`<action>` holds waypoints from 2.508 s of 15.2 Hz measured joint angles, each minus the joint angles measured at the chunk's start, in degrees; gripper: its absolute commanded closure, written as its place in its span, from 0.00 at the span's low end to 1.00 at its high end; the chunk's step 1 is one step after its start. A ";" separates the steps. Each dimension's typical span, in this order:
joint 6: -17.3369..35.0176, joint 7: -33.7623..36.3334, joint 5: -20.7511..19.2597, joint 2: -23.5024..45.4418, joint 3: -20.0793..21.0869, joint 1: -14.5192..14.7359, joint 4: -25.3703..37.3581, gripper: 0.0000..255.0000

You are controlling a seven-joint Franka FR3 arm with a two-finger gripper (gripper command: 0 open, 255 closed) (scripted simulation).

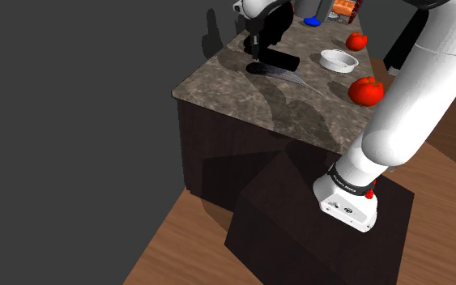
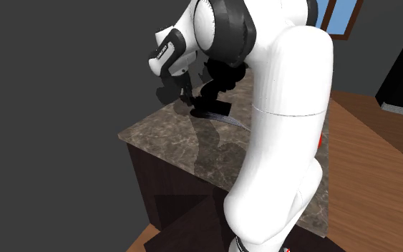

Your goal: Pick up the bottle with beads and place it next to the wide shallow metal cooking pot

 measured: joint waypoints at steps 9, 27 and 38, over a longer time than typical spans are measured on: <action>-2.85 -5.22 1.09 -0.31 -1.56 -2.22 3.92 1.00; -1.56 -30.49 11.30 17.03 -7.37 -19.21 25.89 1.00; -13.87 -42.96 19.26 40.05 -6.10 -34.44 63.64 1.00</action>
